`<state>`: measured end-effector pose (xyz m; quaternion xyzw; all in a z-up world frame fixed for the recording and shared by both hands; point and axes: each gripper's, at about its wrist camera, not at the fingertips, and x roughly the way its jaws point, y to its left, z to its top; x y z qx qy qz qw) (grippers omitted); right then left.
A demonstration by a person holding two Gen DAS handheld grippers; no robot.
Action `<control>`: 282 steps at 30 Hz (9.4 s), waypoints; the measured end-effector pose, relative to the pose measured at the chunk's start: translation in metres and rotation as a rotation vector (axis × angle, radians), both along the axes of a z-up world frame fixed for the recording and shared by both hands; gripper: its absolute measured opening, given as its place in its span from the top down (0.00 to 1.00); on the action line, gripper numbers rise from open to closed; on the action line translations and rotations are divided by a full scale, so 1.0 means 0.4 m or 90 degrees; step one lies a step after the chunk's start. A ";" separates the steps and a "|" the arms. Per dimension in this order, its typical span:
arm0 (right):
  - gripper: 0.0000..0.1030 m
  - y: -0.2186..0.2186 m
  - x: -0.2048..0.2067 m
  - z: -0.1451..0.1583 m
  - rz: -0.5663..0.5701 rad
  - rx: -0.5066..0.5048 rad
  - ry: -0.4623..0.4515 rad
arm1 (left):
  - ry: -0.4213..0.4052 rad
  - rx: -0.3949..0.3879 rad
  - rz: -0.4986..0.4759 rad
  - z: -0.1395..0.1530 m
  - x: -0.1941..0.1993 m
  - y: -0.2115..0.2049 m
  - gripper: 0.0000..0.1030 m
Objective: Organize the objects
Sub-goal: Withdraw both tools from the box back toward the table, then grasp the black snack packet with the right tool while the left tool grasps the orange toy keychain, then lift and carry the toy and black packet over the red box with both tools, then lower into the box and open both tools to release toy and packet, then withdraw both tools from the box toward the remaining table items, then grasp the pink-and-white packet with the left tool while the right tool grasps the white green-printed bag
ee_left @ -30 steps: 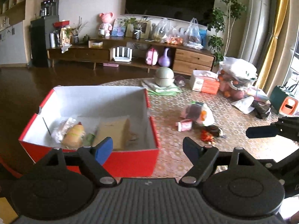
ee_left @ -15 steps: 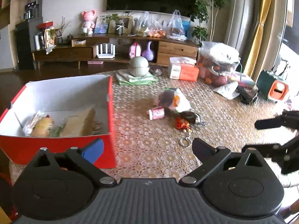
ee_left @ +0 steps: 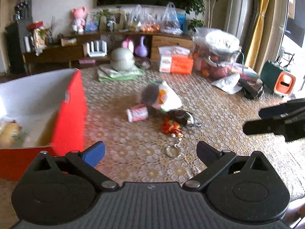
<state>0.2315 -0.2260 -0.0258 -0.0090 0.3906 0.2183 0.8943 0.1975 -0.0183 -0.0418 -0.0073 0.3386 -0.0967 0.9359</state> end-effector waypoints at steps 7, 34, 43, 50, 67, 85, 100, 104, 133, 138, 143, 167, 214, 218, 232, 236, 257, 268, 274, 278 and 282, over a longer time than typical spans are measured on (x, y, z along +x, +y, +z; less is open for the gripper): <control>0.16 0.023 0.101 -0.042 -0.001 0.003 0.020 | 0.025 0.023 -0.022 -0.067 0.096 -0.055 0.00; 0.34 0.130 0.272 -0.188 -0.001 0.021 0.113 | -0.002 0.048 -0.103 -0.193 0.257 -0.137 0.08; 0.56 0.134 0.268 -0.193 -0.001 0.028 0.112 | -0.014 0.050 -0.117 -0.196 0.250 -0.145 0.43; 0.65 0.146 0.237 -0.177 0.007 0.007 0.090 | -0.009 0.058 -0.116 -0.185 0.239 -0.154 0.58; 0.67 0.090 0.066 -0.113 0.025 0.011 0.074 | 0.018 -0.017 -0.069 -0.135 0.143 -0.081 0.58; 0.67 0.162 -0.149 0.046 0.065 0.005 0.019 | 0.002 -0.070 -0.028 0.023 -0.058 0.024 0.58; 0.67 0.350 -0.229 0.123 0.138 -0.023 -0.026 | -0.055 -0.052 0.003 0.115 -0.184 0.192 0.58; 0.67 0.416 -0.232 0.138 0.163 -0.030 -0.039 | -0.060 -0.052 0.020 0.127 -0.201 0.252 0.58; 0.67 0.798 -0.022 0.065 0.225 -0.109 -0.062 | -0.060 0.055 0.101 0.167 -0.008 0.580 0.58; 0.67 0.830 0.017 0.023 0.233 -0.121 -0.045 | -0.037 0.084 0.104 0.126 0.067 0.599 0.58; 0.67 0.863 0.036 -0.011 0.243 -0.151 -0.042 | 0.003 0.074 0.114 0.084 0.136 0.624 0.58; 0.53 0.845 0.048 -0.038 0.238 -0.127 -0.008 | 0.110 0.067 0.114 -0.018 0.216 0.611 0.37; 0.18 0.381 -0.175 0.104 0.181 -0.009 -0.059 | -0.006 0.024 0.096 0.159 -0.076 0.386 0.17; 0.18 0.310 -0.180 0.080 0.159 -0.026 -0.052 | -0.002 0.020 0.083 0.140 -0.089 0.341 0.16; 0.18 0.124 -0.088 0.089 0.060 -0.011 -0.059 | -0.029 0.015 0.035 0.106 -0.084 0.128 0.00; 0.18 0.091 -0.043 0.095 0.040 -0.006 -0.061 | -0.024 0.018 0.038 0.091 -0.052 0.069 0.00; 0.18 0.124 0.245 -0.036 0.006 0.000 0.004 | -0.020 0.049 0.125 -0.062 0.201 -0.048 0.00; 0.19 0.198 0.347 -0.114 0.005 -0.008 0.037 | -0.014 0.048 0.156 -0.141 0.311 -0.033 0.00; 0.19 0.223 0.385 -0.159 -0.011 0.003 0.058 | -0.006 0.053 0.159 -0.176 0.344 -0.025 0.00; 0.20 0.231 0.401 -0.186 -0.019 0.002 0.069 | -0.018 0.031 0.153 -0.185 0.349 -0.016 0.00; 0.21 0.242 0.406 -0.205 -0.023 -0.007 0.071 | -0.026 0.028 0.148 -0.189 0.353 -0.023 0.01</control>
